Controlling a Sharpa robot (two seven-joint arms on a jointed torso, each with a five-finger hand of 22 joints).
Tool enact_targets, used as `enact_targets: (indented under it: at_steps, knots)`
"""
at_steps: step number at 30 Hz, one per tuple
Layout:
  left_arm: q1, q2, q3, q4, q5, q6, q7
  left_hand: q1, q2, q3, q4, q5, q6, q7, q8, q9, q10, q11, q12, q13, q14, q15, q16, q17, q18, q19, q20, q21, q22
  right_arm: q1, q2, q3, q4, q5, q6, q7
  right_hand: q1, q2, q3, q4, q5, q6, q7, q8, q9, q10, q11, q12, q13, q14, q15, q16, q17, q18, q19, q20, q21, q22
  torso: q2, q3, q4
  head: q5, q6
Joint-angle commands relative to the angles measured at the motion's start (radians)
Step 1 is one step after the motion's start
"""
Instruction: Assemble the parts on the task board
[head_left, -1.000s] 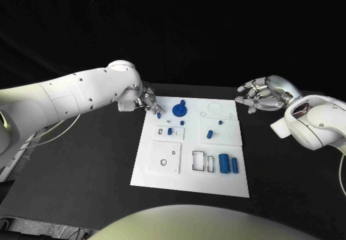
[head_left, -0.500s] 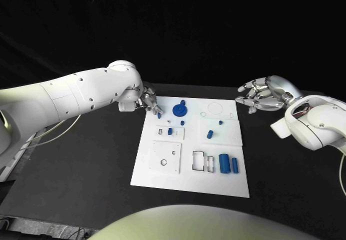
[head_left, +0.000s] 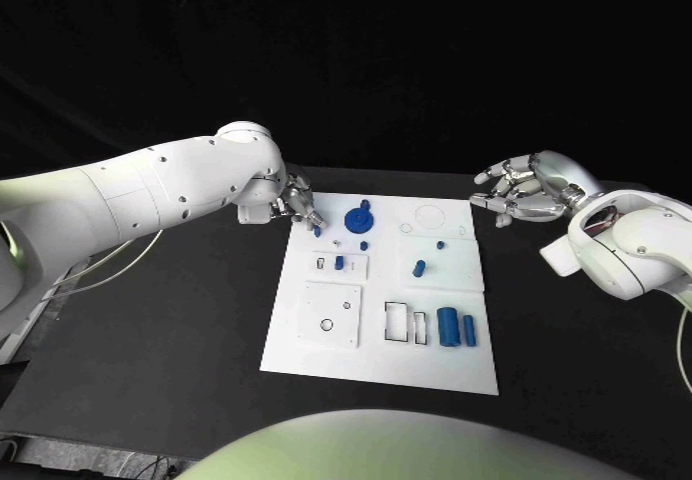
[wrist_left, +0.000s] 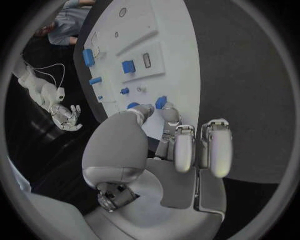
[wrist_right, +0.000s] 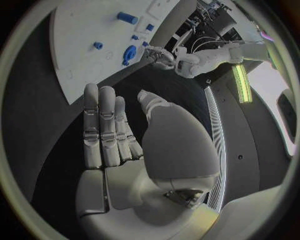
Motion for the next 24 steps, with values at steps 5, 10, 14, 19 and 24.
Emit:
enact_targets:
  at_steps: [5, 10, 14, 19, 24]
  knots:
    - [-0.001, 0.005, 0.000, -0.003, 0.011, 0.011, 0.004, 0.007, -0.003, 0.003, 0.004, -0.004, 0.007, 0.000, 0.007, 0.002, 0.004, -0.003, 0.005, 0.002, 0.087, -0.006, -0.004, 0.203, 0.000, 0.023, 0.001, -0.001, 0.085, -0.001, 0.002, 0.000, 0.000, -0.002, 0.015, 0.006, 0.000, 0.009, -0.003, 0.005, -0.001, 0.007, -0.001, 0.004, 0.001, -0.017, -0.008, -0.003, -0.001, -0.007, 0.001, -0.003, 0.001, 0.019, 0.004, 0.004, -0.007, -0.001, 0.000, 0.0001, 0.0004, 0.000, 0.000]
    - [-0.002, 0.006, 0.000, -0.006, 0.011, 0.014, 0.003, 0.009, -0.001, 0.004, 0.004, -0.004, 0.008, -0.001, 0.008, 0.002, 0.004, -0.004, 0.006, 0.003, 0.087, -0.006, -0.004, 0.203, 0.001, 0.022, 0.001, -0.002, 0.084, -0.001, 0.002, 0.000, 0.000, -0.002, 0.015, 0.006, 0.000, 0.009, -0.003, 0.005, -0.001, 0.007, -0.001, 0.005, 0.001, -0.017, -0.008, -0.002, -0.002, -0.006, 0.001, -0.004, 0.002, 0.019, 0.004, 0.004, -0.008, -0.002, 0.000, 0.0002, 0.0000, 0.001, 0.000]
    - [-0.002, 0.006, -0.001, -0.007, 0.011, 0.015, 0.003, 0.023, 0.005, 0.009, 0.001, -0.003, 0.009, -0.004, 0.012, 0.004, 0.006, -0.006, 0.007, 0.003, 0.087, -0.008, -0.004, 0.202, 0.000, 0.023, 0.000, -0.002, 0.085, -0.001, 0.002, 0.000, 0.000, -0.002, 0.016, 0.006, 0.000, 0.009, -0.003, 0.005, -0.001, 0.007, -0.001, 0.005, 0.001, -0.017, -0.008, -0.002, -0.002, -0.006, 0.001, -0.004, 0.002, 0.019, 0.004, 0.004, -0.008, -0.002, 0.000, 0.0005, 0.0000, 0.001, 0.000]
    - [-0.002, 0.006, -0.001, -0.007, 0.018, 0.013, 0.004, 0.078, 0.021, 0.037, -0.012, -0.001, 0.008, -0.010, 0.020, 0.007, 0.010, -0.012, 0.009, 0.005, 0.087, -0.013, -0.004, 0.202, 0.001, 0.023, -0.003, -0.002, 0.085, -0.001, 0.002, 0.000, 0.000, -0.002, 0.016, 0.006, 0.000, 0.009, -0.003, 0.005, -0.001, 0.007, -0.001, 0.005, 0.001, -0.017, -0.008, -0.002, -0.002, -0.006, 0.001, -0.004, 0.002, 0.019, 0.004, 0.004, -0.008, -0.002, -0.001, 0.0005, 0.0004, 0.001, 0.000]
    - [-0.003, 0.006, -0.001, -0.007, 0.034, 0.005, 0.004, 0.171, 0.035, 0.131, -0.061, 0.003, -0.004, -0.015, 0.037, 0.018, 0.021, -0.017, 0.010, 0.009, 0.088, -0.019, -0.002, 0.206, 0.000, 0.025, -0.007, 0.000, 0.090, -0.001, 0.002, 0.000, -0.001, -0.002, 0.016, 0.007, 0.000, 0.009, -0.003, 0.005, -0.001, 0.007, -0.001, 0.005, 0.001, -0.017, -0.008, -0.002, -0.002, -0.006, 0.001, -0.004, 0.002, 0.019, 0.004, 0.004, -0.008, -0.002, -0.001, 0.0006, 0.0000, 0.001, 0.000]
